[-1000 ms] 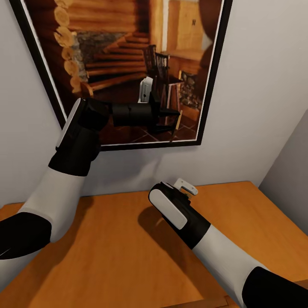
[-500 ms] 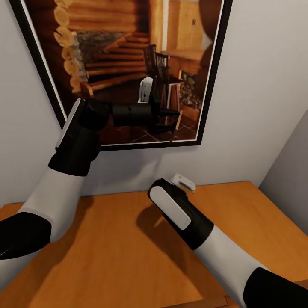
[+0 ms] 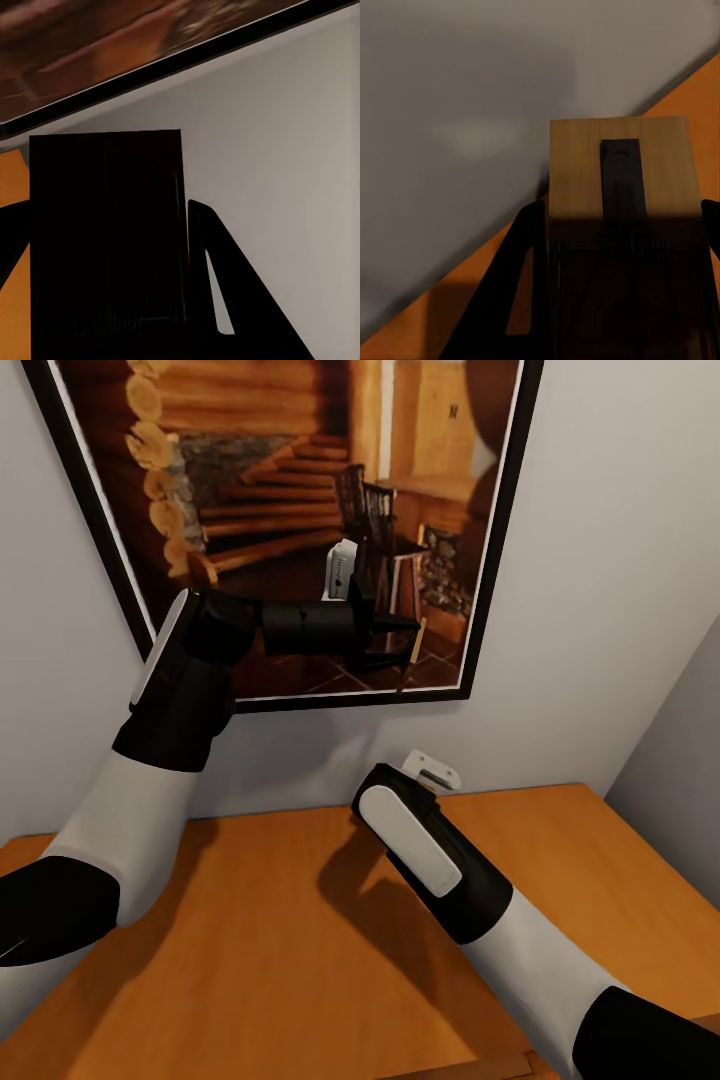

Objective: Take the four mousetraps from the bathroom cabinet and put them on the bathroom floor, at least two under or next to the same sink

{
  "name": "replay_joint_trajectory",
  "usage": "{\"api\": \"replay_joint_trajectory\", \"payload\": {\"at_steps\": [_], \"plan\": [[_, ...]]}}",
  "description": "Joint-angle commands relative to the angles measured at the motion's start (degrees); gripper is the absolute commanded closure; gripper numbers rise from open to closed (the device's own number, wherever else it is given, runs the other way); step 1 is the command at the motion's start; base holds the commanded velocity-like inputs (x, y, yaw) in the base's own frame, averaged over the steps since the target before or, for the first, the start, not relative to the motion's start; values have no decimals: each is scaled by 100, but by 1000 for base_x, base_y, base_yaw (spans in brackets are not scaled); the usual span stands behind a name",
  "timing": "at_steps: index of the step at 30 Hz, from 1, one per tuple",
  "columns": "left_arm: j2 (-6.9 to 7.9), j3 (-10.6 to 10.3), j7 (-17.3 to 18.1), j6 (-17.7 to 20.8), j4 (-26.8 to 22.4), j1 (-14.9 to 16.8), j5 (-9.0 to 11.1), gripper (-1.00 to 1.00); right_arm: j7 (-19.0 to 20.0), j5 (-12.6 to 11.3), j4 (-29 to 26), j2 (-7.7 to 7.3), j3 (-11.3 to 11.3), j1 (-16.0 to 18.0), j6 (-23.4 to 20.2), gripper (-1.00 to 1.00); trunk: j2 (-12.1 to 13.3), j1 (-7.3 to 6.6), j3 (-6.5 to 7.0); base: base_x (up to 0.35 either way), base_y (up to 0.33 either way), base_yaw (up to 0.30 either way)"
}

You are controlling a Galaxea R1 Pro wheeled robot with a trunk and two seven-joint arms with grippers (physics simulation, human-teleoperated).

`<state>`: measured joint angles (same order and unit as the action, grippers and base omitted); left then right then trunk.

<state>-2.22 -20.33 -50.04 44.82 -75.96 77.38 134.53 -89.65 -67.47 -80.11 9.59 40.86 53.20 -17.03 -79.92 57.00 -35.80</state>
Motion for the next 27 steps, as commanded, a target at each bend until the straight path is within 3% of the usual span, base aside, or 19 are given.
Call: {"api": "replay_joint_trajectory", "payload": {"at_steps": [1,12,27], "plan": [[2,12,-76,1,240,6,47,100,-35,-29,-4,-1,3,6,-56,100,-2,1,-6,0,0,0],[-14,3,-76,1,246,6,47,100,-35,-37,3,-1,-41,6,-75,100,-2,1,-6,-15,0,0],[-48,-19,-76,1,366,6,47,100,-35,-39,21,4,-39,6,-72,100,-2,1,-6,-308,0,0]]}}
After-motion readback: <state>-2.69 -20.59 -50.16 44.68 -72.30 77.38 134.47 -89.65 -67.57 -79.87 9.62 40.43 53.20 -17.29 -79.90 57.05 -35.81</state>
